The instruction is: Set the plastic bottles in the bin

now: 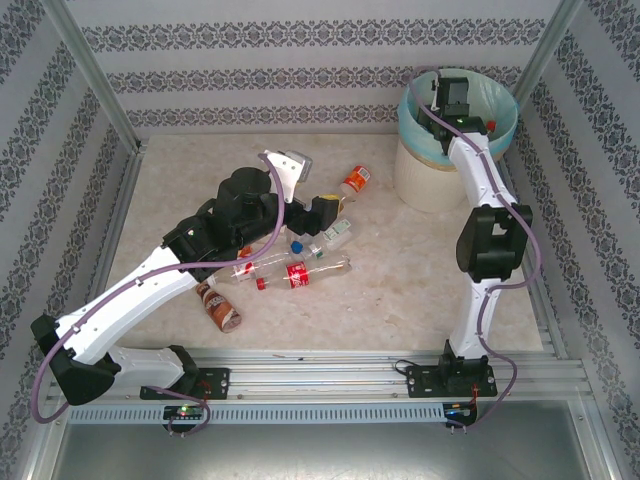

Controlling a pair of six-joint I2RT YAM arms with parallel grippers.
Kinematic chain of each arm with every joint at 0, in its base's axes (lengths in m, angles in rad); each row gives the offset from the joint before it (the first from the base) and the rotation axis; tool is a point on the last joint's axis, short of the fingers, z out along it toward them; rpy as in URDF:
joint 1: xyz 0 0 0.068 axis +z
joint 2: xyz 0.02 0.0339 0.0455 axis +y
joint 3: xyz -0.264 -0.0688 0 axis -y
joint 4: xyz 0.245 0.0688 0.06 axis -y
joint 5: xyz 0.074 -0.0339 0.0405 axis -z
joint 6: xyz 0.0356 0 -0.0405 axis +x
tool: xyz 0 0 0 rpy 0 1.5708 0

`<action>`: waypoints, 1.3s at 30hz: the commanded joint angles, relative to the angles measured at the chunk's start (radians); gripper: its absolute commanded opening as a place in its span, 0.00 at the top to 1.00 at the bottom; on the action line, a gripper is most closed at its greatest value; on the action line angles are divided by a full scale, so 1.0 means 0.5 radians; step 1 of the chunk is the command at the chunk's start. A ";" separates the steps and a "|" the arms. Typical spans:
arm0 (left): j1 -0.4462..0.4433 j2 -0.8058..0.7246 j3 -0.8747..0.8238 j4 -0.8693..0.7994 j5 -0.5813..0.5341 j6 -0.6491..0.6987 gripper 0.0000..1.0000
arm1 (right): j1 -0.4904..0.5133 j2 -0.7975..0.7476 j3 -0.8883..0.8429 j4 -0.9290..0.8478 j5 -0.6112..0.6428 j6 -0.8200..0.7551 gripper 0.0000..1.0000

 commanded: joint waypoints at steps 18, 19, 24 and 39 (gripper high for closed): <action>0.021 0.025 0.062 0.053 -0.035 0.036 0.09 | -0.028 -0.312 0.441 -0.312 -0.033 0.227 0.41; 0.022 0.018 0.057 0.046 -0.037 0.036 0.09 | -0.026 -0.342 0.442 -0.321 -0.006 0.239 0.41; 0.023 -0.081 -0.021 -0.044 -0.112 0.080 0.09 | -0.001 -0.581 0.307 -0.284 0.095 0.302 0.40; 0.026 -0.390 -0.430 -0.885 -0.377 -0.072 0.09 | 0.768 -1.663 -1.088 0.303 -0.472 0.017 0.42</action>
